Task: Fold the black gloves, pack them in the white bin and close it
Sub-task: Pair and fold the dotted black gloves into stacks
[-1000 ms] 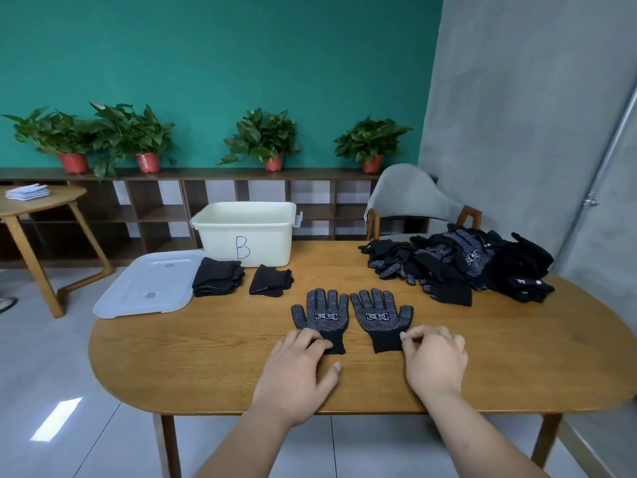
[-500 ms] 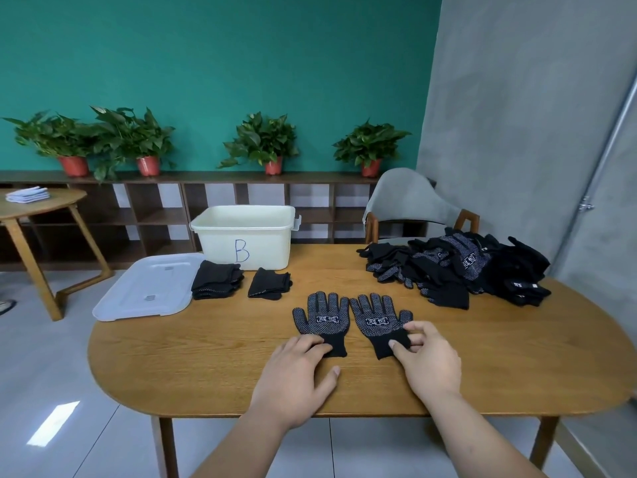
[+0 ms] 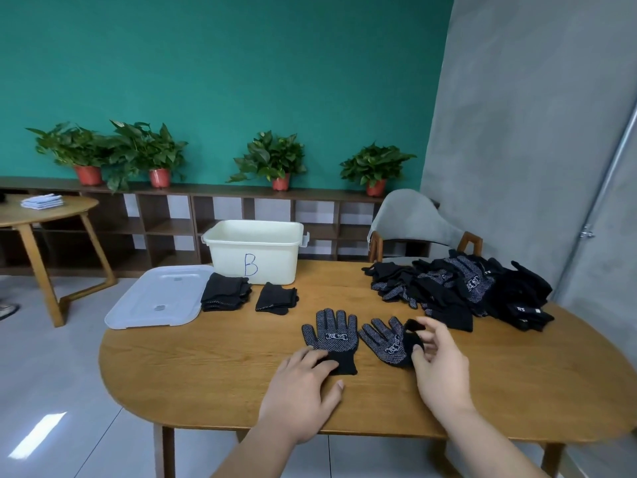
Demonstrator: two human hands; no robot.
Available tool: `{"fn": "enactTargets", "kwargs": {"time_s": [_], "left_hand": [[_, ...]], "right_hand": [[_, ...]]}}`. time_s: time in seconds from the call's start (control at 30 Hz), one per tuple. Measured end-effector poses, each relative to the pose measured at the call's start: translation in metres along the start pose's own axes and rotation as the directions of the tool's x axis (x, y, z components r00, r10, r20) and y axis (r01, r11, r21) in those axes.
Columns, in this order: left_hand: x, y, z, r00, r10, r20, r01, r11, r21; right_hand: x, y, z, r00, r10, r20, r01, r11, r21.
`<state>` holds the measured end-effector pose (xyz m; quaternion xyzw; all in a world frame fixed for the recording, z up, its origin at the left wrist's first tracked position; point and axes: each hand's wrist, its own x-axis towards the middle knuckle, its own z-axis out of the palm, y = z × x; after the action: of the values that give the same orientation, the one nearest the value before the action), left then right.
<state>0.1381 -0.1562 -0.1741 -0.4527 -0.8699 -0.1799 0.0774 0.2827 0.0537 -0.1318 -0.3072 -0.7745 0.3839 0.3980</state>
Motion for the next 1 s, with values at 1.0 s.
{"fn": "enactTargets", "kwargs": {"time_s": [1.0], "left_hand": [[-0.001, 0.0, -0.003, 0.998, 0.06, -0.008, -0.06, 0.996, -0.058]], "right_hand": [[0.015, 0.004, 0.074, 0.736, -0.34, 0.585, 0.621, 0.682, -0.386]]}}
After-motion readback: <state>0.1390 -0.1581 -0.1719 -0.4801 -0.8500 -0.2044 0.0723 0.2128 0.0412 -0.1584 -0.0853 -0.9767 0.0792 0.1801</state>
